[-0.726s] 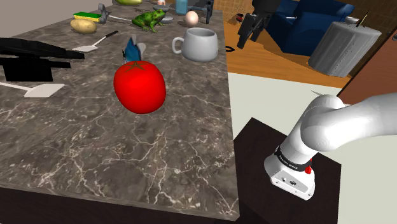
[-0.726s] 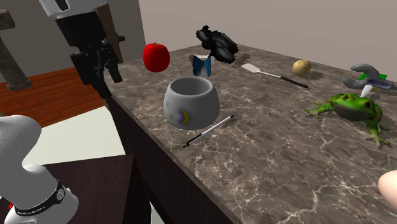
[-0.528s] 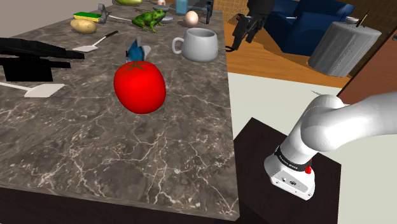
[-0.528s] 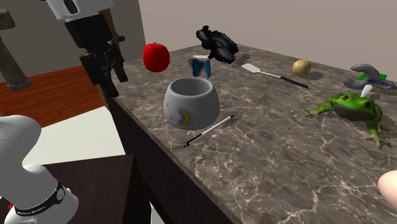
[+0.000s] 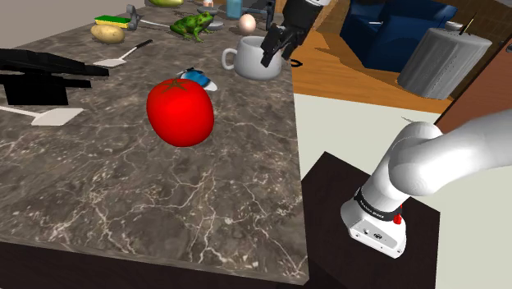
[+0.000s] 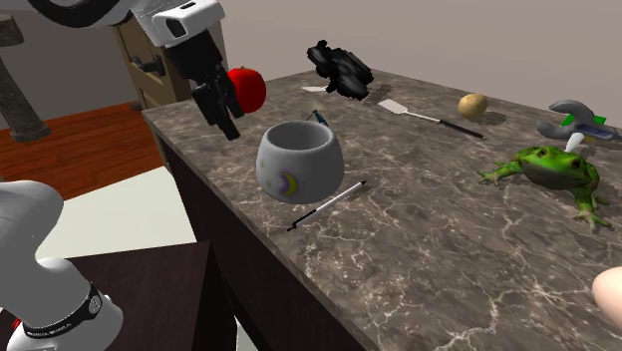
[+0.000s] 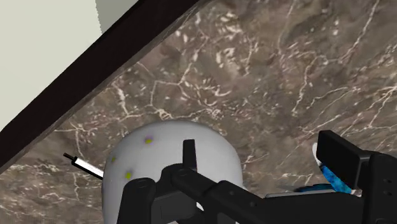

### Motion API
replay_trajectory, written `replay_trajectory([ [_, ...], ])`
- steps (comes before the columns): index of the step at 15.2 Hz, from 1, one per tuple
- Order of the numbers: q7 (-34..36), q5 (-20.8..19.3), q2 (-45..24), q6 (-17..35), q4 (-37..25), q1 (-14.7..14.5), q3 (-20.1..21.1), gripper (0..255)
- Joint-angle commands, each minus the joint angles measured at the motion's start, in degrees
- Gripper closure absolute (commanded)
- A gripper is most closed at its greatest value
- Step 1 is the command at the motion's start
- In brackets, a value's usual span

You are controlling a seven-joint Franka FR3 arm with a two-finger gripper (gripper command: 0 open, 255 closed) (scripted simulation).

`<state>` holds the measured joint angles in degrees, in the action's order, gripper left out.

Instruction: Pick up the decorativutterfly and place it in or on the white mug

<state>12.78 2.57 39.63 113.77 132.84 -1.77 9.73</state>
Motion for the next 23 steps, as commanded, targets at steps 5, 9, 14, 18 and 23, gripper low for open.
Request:
replay_trajectory([
  [5,4.8,0.8,-7.5,13.2,-1.7,-0.1,4.5,0],
  [9,8.4,-0.2,-13.2,20.9,-4.5,0.7,7.9,0],
  [14,14.3,-4.0,-20.9,29.2,-9.8,2.6,12.7,0],
  [18,20.7,-10.0,-27.5,34.5,-15.4,5.1,17.1,0],
  [23,24.0,-14.3,-31.8,37.0,-17.4,6.3,18.8,0],
])
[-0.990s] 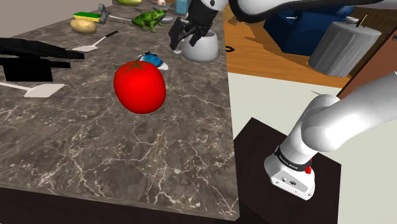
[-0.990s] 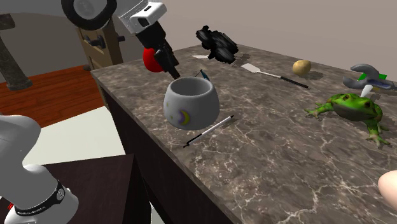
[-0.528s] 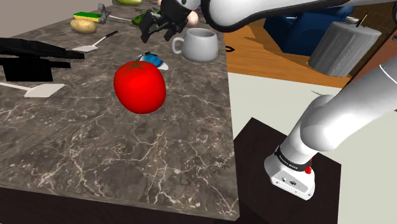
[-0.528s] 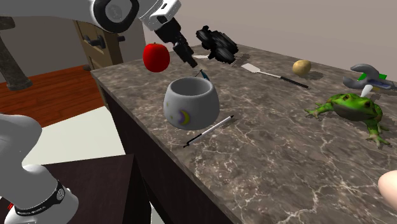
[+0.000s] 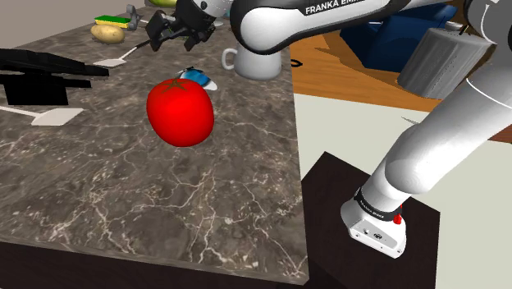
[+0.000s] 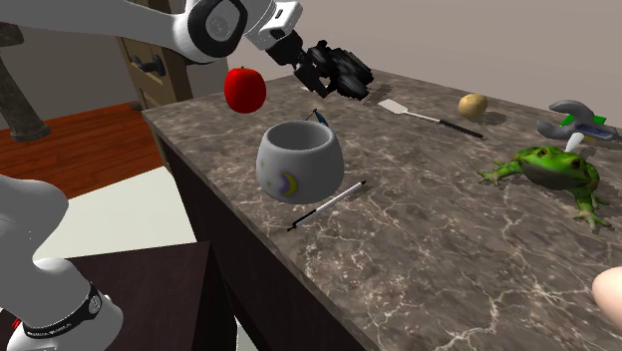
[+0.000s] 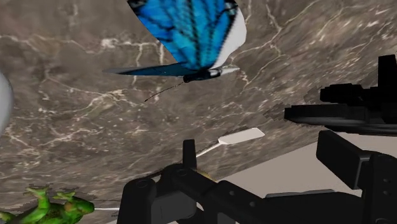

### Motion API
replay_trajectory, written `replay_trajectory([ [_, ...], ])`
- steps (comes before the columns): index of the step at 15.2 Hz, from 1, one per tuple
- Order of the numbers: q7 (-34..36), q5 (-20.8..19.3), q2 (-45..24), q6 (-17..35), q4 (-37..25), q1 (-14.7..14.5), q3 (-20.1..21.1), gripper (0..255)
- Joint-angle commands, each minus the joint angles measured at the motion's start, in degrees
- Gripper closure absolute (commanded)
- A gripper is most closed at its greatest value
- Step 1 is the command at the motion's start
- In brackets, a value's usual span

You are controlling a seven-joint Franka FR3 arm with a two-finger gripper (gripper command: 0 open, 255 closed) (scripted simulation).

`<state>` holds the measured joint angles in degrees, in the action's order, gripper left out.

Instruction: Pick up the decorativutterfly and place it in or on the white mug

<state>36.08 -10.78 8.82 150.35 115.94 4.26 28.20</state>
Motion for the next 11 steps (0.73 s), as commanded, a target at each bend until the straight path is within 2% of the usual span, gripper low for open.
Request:
replay_trajectory([
  [1,1.2,-1.7,-1.8,0.9,-0.7,0.5,0.5,0],
  [4,2.6,-3.9,-3.9,1.9,-1.4,0.9,1.0,0],
  [11,2.6,-3.9,-3.9,1.9,-1.4,0.9,1.0,0],
])
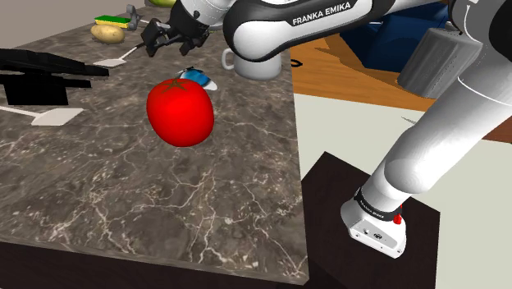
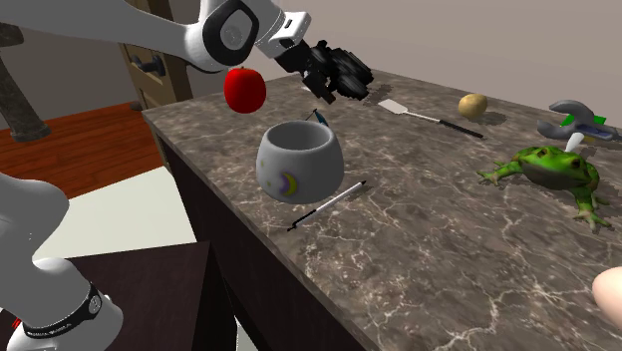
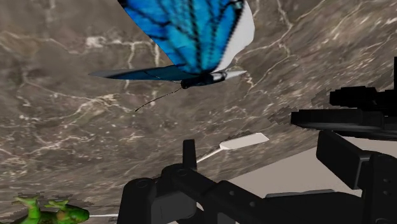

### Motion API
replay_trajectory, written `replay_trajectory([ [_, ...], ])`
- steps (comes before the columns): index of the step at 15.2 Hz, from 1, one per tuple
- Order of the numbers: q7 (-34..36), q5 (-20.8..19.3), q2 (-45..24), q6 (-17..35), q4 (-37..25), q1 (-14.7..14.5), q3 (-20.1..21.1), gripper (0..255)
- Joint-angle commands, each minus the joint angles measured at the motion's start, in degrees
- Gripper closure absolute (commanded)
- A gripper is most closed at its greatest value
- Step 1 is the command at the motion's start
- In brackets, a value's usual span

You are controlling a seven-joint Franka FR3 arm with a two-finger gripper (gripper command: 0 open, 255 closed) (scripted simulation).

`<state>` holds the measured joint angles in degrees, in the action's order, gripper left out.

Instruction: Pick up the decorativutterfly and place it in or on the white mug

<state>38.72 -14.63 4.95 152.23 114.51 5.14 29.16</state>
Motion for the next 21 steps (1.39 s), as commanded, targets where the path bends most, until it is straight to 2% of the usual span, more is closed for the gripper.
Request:
replay_trajectory([
  [1,0.0,0.0,0.0,0.0,0.0,0.0,0.0,255],
  [10,0.0,0.0,0.0,0.0,0.0,0.0,0.0,255],
  [11,0.0,0.0,0.0,0.0,0.0,0.0,0.0,0],
  [13,-20.7,11.0,3.7,-4.2,2.1,-2.6,-3.6,0],
  [15,-37.9,17.2,6.4,-10.7,2.4,-5.2,-7.7,0],
  [17,-52.4,19.9,8.0,-18.5,1.0,-6.9,-11.3,0],
  [19,-63.5,20.2,8.4,-25.5,-1.4,-7.7,-13.8,0],
  [21,-63.3,20.0,7.6,-24.1,-0.8,-7.7,-13.6,0],
])
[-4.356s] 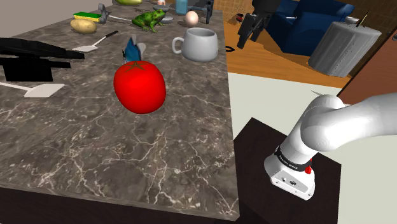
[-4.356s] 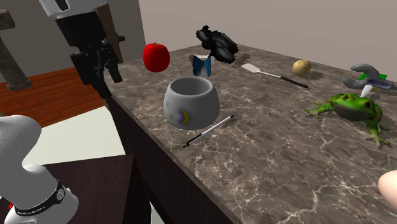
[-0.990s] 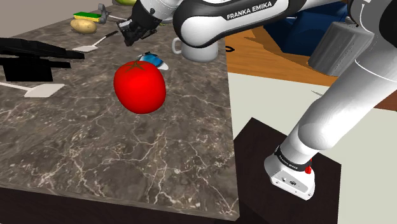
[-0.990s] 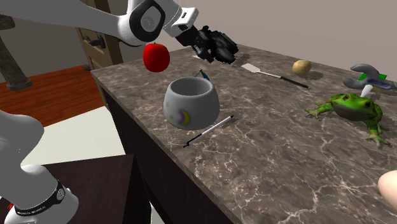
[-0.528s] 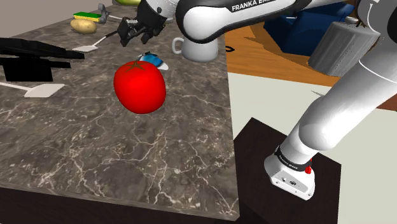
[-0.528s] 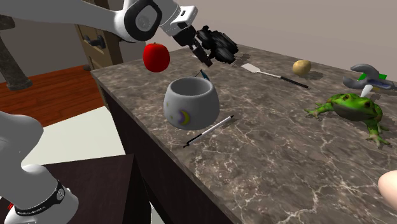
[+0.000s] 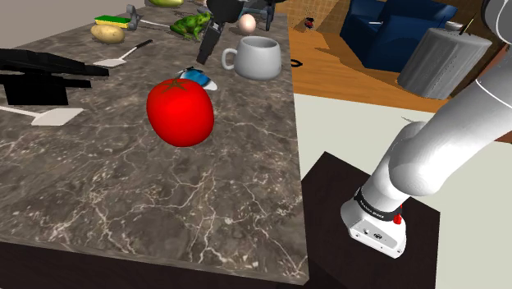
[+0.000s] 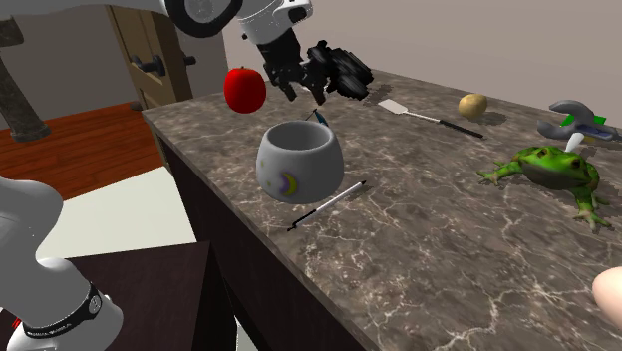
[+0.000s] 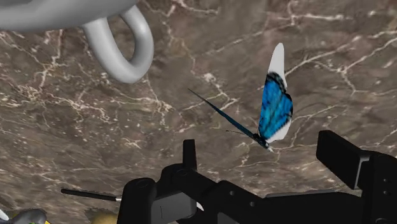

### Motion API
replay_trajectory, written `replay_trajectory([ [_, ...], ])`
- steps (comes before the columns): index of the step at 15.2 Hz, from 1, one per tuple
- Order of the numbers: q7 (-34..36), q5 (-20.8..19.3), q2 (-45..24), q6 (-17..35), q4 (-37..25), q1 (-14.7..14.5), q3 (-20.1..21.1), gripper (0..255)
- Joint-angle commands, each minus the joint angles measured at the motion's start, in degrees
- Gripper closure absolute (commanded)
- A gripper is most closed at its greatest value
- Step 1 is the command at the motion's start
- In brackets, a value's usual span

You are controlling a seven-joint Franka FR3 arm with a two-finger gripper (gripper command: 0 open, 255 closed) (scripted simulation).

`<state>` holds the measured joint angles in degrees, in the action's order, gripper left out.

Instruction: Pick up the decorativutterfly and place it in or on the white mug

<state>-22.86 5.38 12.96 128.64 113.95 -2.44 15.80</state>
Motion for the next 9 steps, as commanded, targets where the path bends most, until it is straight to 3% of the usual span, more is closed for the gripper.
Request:
replay_trajectory([
  [1,-1.6,-0.1,-0.8,0.1,0.0,-0.1,-0.1,0],
  [9,-1.2,-0.7,-2.9,3.2,1.0,-0.1,0.3,0],
])
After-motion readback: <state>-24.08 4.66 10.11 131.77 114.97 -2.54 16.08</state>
